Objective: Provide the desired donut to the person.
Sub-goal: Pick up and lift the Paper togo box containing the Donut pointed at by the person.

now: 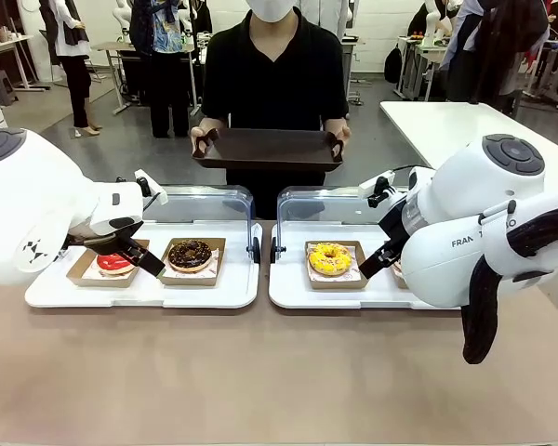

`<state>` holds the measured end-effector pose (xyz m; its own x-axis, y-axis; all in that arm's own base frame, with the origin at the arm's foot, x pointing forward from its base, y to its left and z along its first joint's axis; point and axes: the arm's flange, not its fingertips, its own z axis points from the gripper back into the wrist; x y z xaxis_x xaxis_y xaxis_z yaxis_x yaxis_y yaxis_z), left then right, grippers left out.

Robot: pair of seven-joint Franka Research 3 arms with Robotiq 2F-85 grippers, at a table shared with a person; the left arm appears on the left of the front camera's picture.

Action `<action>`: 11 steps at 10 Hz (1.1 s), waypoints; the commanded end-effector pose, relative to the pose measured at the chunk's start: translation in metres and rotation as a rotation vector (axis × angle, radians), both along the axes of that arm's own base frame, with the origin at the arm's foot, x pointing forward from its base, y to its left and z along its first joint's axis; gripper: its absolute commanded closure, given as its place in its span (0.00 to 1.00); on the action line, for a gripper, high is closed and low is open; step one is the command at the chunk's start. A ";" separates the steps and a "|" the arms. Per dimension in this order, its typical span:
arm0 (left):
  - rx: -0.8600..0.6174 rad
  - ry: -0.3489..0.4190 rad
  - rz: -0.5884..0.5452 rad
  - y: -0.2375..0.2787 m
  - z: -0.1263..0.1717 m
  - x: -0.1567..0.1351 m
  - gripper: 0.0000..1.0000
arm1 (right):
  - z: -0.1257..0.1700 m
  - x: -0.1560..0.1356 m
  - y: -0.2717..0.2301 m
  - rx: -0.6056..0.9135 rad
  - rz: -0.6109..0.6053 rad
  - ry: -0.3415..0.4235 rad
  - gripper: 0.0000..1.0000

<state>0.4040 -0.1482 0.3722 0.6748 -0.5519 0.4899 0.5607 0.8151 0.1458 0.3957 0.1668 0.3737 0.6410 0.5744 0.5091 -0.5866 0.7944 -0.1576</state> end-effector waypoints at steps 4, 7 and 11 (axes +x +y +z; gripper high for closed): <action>0.000 0.000 0.000 0.000 0.000 0.000 0.00 | 0.000 0.000 0.000 0.000 0.000 0.000 0.00; 0.000 0.000 0.000 0.000 0.000 0.000 0.00 | 0.000 0.000 0.000 0.000 0.000 0.000 0.00; 0.056 -0.018 -0.016 0.000 0.040 -0.008 0.00 | 0.052 -0.010 -0.009 0.007 -0.003 -0.032 0.00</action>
